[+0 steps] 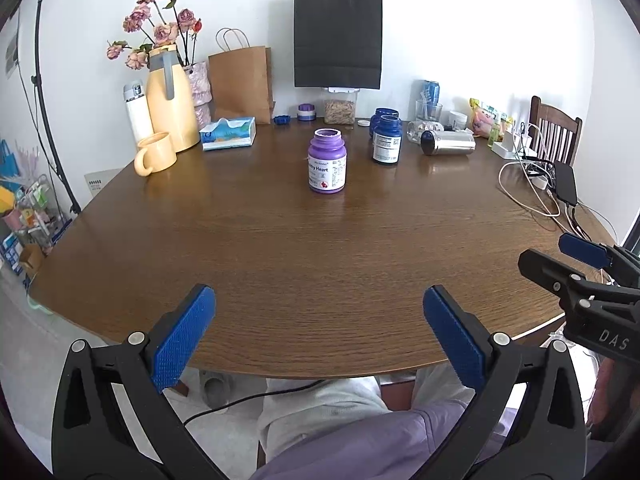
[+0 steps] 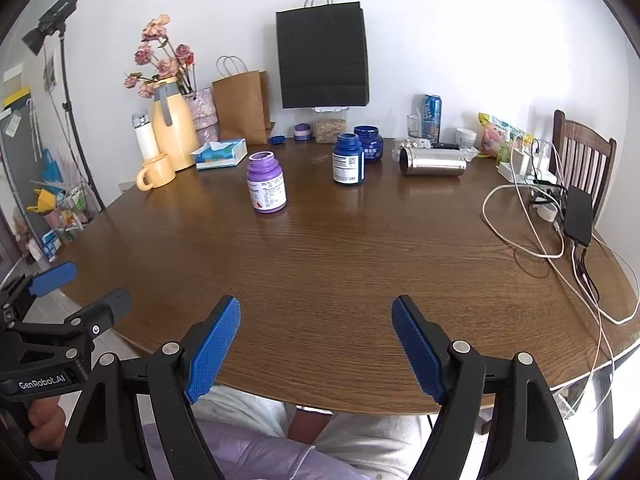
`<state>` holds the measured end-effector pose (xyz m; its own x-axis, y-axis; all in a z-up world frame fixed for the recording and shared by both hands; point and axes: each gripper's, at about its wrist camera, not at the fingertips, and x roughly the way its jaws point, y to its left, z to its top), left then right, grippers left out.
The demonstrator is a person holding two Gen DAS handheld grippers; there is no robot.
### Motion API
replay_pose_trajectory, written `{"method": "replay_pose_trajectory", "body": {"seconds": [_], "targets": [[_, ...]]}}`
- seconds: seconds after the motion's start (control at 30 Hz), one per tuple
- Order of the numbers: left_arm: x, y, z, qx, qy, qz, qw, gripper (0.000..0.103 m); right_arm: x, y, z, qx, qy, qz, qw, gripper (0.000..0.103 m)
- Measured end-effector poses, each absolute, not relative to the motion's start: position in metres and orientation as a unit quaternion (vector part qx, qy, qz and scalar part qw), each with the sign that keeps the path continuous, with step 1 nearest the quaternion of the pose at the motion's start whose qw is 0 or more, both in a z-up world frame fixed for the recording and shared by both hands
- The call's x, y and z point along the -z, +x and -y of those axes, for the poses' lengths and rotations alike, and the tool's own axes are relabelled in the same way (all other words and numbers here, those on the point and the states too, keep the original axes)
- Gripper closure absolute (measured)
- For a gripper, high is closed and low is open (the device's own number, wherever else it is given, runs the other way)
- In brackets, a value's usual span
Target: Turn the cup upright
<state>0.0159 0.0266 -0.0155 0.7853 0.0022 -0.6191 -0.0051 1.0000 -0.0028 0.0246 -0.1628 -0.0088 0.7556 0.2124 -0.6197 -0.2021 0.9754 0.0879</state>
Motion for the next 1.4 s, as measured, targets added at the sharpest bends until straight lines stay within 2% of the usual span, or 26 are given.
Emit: {"method": "replay_pose_trajectory", "body": {"seconds": [1.4], "targets": [[0.0179, 0.0164, -0.0211, -0.009, 0.008, -0.336, 0.942, 0.0, 0.0114, 0.0227, 0.1615, -0.106, 0.014, -0.337, 0.935, 0.021]]}}
